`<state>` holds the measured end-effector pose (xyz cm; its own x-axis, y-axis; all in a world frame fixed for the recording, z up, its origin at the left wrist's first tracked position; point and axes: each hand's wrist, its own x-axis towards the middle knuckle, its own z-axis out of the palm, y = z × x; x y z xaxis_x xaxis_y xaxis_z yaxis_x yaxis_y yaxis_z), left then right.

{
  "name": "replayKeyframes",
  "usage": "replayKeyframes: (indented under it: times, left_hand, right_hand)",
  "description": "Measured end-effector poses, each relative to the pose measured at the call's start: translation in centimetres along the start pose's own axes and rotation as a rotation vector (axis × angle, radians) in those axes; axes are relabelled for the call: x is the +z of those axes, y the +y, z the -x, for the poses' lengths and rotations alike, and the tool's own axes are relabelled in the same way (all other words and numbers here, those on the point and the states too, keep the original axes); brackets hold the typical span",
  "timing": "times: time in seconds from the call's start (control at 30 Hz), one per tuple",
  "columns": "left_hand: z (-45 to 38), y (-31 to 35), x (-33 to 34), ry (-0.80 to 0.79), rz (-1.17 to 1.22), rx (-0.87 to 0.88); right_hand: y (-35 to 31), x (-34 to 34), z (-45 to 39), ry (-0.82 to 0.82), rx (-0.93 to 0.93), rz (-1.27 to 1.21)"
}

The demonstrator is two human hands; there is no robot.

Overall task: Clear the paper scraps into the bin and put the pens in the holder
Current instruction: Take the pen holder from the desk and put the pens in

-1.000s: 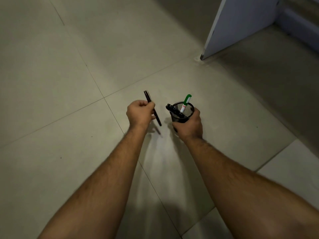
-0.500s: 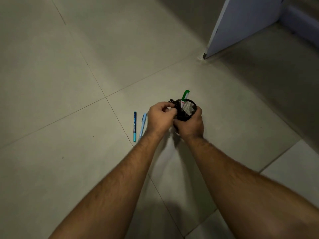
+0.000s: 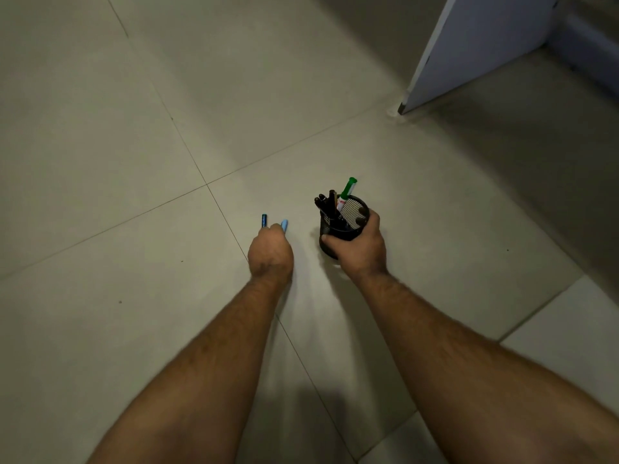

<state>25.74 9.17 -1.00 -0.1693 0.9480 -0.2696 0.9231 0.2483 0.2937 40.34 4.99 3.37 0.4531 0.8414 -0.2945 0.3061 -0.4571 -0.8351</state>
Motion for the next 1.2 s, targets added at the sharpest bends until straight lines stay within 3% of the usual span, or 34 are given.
replayKeyframes:
  times: [0.13,0.27,0.33,0.53,0.7,0.87,0.93,1.0,1.03,1.1,1.2]
  left_hand:
    - [0.0,0.0,-0.2,0.01,0.228,-0.097]
    - [-0.5,1.3,-2.2,0.012,0.838,-0.237]
    - [-0.6,2.4,-3.9,0.009,1.054,-0.179]
    - [0.5,6.3,-8.3,0.162,1.261,0.028]
    - [1.4,7.3,-8.5,0.123,1.275,0.139]
    - [2.0,7.4,-6.2,-0.034,0.774,0.343]
    - [1.7,6.8,-6.2,-0.003,0.898,0.273]
    - [1.1,5.4,-6.1,0.088,1.134,0.093]
    - [0.7,4.3,-5.8,0.14,1.132,-0.001]
    - [0.1,1.6,-4.5,0.183,0.83,-0.1]
    - [0.5,-2.1,-2.1,0.088,0.399,-0.208]
  right_hand:
    - [-0.2,-0.1,0.0,-0.007,0.001,0.015]
    - [-0.4,-0.3,-0.2,0.04,0.019,0.033]
    - [-0.6,-0.4,-0.3,0.056,0.027,0.027]
    - [-0.9,-0.2,-0.2,0.091,0.071,-0.002]
    - [-1.1,0.3,-0.2,0.103,0.094,0.005]
    - [-1.2,0.2,-0.7,0.113,0.084,-0.037]
    - [-1.3,0.1,-0.6,0.126,0.078,-0.046]
    - [-1.1,-0.1,-0.5,0.142,0.062,-0.048]
    - [-1.0,-0.2,-0.4,0.139,0.054,-0.052]
    - [-0.8,-0.2,-0.2,0.111,0.048,-0.049]
    - [-1.0,0.0,0.2,0.052,0.03,-0.045]
